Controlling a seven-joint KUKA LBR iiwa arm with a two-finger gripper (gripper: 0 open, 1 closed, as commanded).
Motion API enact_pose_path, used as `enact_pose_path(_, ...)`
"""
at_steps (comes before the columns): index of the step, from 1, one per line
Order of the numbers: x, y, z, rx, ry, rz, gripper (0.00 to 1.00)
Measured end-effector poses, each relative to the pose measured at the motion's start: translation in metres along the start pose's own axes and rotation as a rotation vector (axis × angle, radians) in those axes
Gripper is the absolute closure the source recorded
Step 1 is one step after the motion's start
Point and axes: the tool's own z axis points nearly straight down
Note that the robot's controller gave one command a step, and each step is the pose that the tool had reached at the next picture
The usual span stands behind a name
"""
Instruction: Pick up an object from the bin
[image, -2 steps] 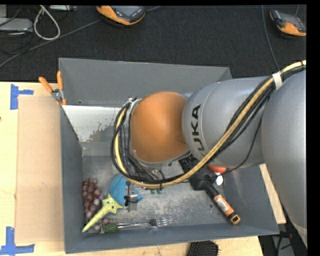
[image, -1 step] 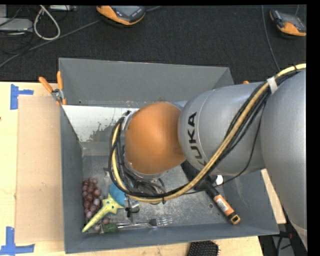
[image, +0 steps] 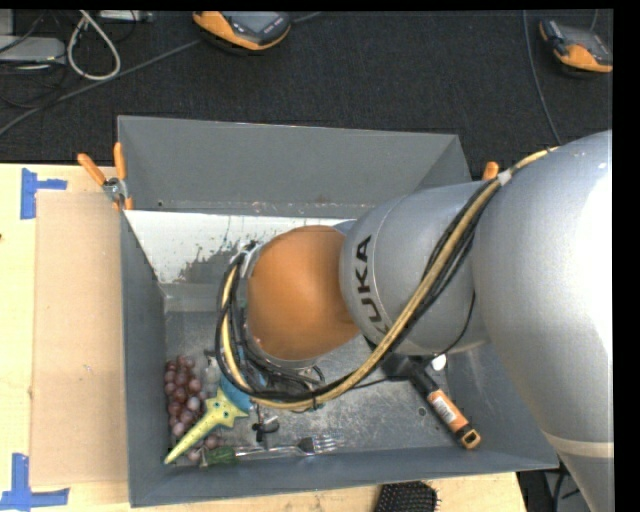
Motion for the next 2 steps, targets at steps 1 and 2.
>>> enact_pose_path(1, -0.021, -0.01, 0.033, 0.0, -0.014, -0.032, 0.0)
enact_pose_path(2, 0.0, -0.01, 0.031, -0.001, -0.009, -0.228, 1.0)
